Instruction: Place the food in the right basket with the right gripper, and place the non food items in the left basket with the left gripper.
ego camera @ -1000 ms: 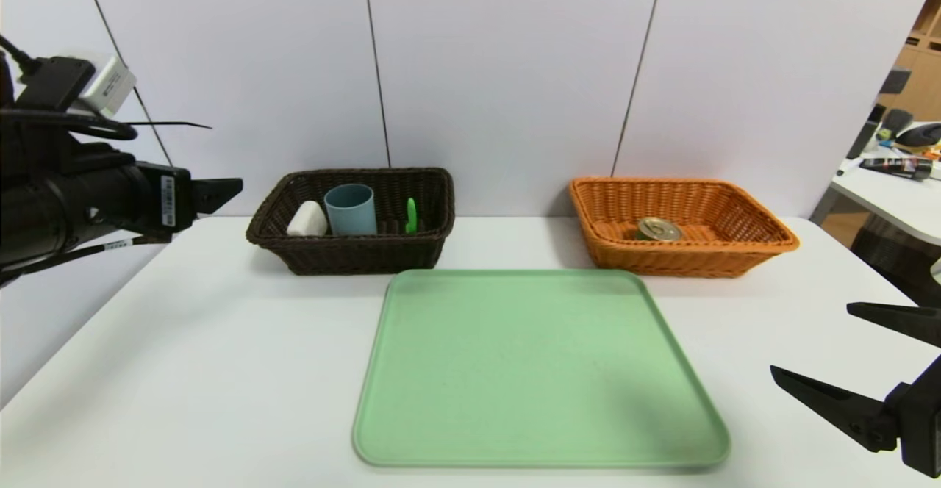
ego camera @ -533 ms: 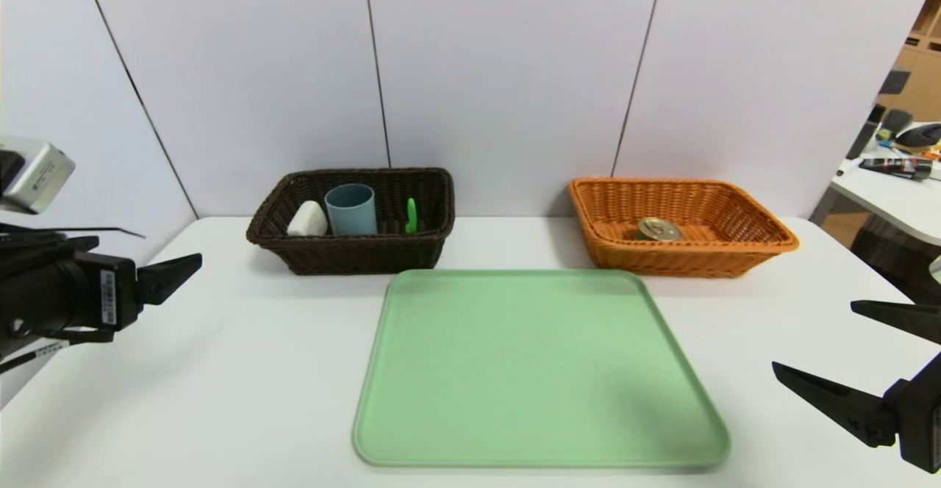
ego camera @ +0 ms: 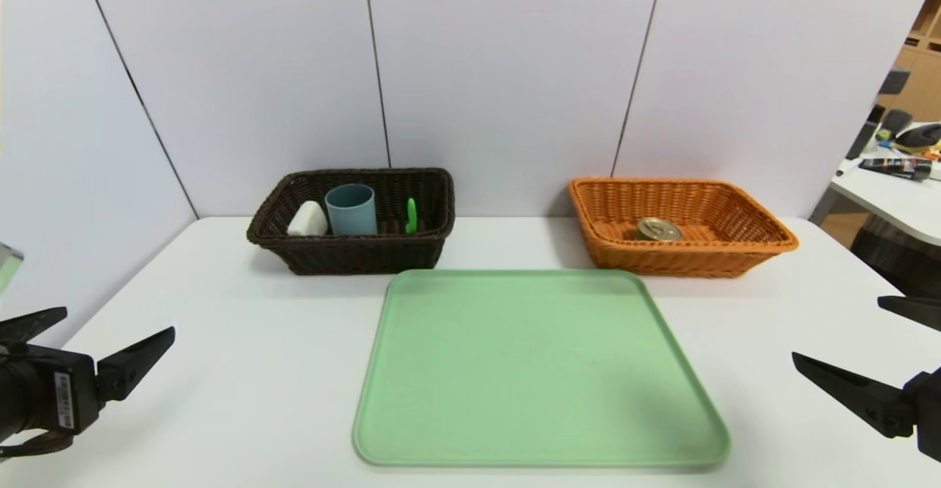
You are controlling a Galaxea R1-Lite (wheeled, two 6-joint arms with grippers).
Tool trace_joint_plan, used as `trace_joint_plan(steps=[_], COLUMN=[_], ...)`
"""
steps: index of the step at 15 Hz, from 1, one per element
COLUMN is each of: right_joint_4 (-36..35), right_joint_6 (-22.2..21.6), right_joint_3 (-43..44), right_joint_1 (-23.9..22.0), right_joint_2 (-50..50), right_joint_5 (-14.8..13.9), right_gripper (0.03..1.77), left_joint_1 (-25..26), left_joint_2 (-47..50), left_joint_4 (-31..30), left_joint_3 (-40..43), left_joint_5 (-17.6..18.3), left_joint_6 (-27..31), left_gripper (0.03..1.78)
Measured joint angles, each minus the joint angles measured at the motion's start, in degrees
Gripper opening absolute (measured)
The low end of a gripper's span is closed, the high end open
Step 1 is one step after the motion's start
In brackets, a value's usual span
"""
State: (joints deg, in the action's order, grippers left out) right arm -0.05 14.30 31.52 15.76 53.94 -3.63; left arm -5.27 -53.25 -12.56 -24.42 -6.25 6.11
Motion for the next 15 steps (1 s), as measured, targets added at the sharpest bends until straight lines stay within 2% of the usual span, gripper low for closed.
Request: trace_joint_plan(steps=[10, 15], right_joint_4=[0.6, 0.6], right_joint_6=[0.0, -0.3], right_joint_3=[-1.6, -3.3], right_joint_1=[-10.9, -16.1], right_joint_2=[-7.9, -12.9], right_joint_5=[0.1, 0.2], right_gripper=[1.70, 1.70], left_joint_1=[0.0, 0.0], left_joint_2=[9.1, 12.0], left_joint_4=[0.3, 0.4], left_joint_3=[3.7, 3.8], left_joint_5=[-0.2, -0.1], left_joint_6=[-1.5, -5.3], left_gripper=[1.69, 1.69])
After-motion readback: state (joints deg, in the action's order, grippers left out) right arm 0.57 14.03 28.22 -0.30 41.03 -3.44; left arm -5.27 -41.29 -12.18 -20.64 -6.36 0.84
